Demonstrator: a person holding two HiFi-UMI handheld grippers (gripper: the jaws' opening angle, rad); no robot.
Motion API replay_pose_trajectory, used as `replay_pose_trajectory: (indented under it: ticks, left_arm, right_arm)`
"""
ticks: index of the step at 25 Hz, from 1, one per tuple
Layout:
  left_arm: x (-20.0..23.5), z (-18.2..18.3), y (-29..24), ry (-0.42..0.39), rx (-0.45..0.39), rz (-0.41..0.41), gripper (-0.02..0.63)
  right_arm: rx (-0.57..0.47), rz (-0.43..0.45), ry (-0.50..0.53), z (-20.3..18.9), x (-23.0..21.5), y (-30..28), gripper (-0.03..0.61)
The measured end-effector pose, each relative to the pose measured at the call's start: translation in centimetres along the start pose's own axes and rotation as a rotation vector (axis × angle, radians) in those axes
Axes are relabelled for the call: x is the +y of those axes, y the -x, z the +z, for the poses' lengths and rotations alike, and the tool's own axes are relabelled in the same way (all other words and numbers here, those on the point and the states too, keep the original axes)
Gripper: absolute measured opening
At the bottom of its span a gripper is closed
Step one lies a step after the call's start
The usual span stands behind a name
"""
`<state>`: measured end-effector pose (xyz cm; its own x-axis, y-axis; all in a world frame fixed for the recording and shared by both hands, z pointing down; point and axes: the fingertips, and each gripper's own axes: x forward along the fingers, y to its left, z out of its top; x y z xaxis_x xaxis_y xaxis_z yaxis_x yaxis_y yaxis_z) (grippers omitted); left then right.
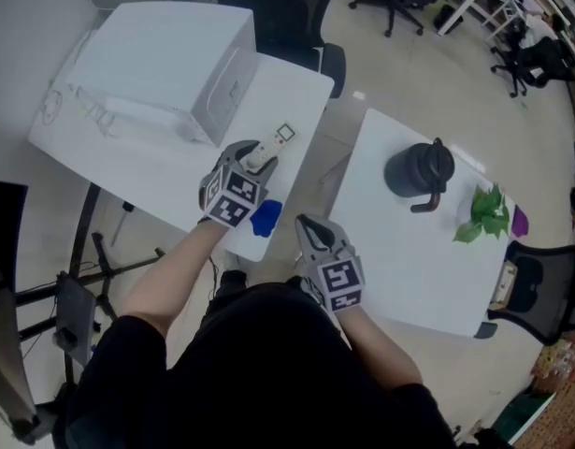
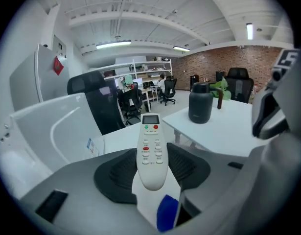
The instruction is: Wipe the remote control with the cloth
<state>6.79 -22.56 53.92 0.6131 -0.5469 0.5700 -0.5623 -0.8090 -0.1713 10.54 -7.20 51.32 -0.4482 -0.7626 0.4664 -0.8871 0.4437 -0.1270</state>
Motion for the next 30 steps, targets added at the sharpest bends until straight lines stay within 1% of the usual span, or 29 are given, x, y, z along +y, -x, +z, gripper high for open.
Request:
replay_pose_trajectory:
  ticks: [1, 3, 7, 9, 11, 16, 19, 23, 25, 26, 28, 30]
  left_arm:
    - [-0.3, 0.2, 1.6, -0.006, -0.017, 0.001, 0.196]
    - [-0.6, 0.4, 4.8, -0.013, -0.043, 0.01, 0.196]
    - [-0.7, -0.8, 10.4, -0.032, -0.057, 0.049, 0.196]
    - [-0.5, -1.7, 12.6, -0.041, -0.055, 0.073, 0.196]
    - [-0.4, -2.6, 14.4, -0.054, -0.052, 0.095, 0.196]
    - [-0.5, -3.9, 17.2, -0.086, -0.043, 0.139, 0.196]
    - [-0.7, -4.0, 18.0, -0.108, -0.04, 0.156, 0.196]
    - [-0.7, -3.5, 18.7, -0.149, -0.039, 0.18, 0.196]
    - [-0.6, -3.4, 18.8, -0.177, -0.035, 0.191, 0.196]
    - [-0.6, -3.4, 18.8, -0.189, -0.033, 0.196, 0.196]
    - [-0.4, -3.4, 18.8, -0.211, -0.028, 0.208, 0.196]
    - [-0.2, -3.5, 18.8, -0.231, -0.022, 0.223, 0.196]
  right_arm:
    - [0.028, 0.019, 0.012, -0.5, 0.5, -1.0, 0.026]
    - [0.083, 0.064, 0.043, -1.6, 1.6, -3.1, 0.074]
    - [0.187, 0.13, 0.117, -4.1, 3.7, -7.0, 0.137]
    - [0.233, 0.146, 0.17, -5.0, 4.6, -8.9, 0.172]
    - [0.274, 0.153, 0.23, -5.9, 5.3, -10.8, 0.181]
    - [0.388, 0.144, 0.356, -8.5, 5.7, -15.1, 0.233]
    - [0.452, 0.131, 0.381, -9.7, 5.2, -16.6, 0.235]
    - [0.482, 0.124, 0.377, -9.4, 5.1, -17.6, 0.231]
    - [0.481, 0.118, 0.362, -9.3, 4.8, -17.6, 0.165]
    - [0.474, 0.114, 0.357, -8.9, 4.7, -17.5, 0.144]
    - [0.457, 0.111, 0.333, -8.6, 4.4, -17.0, 0.116]
    - [0.407, 0.102, 0.28, -7.8, 3.8, -16.0, 0.107]
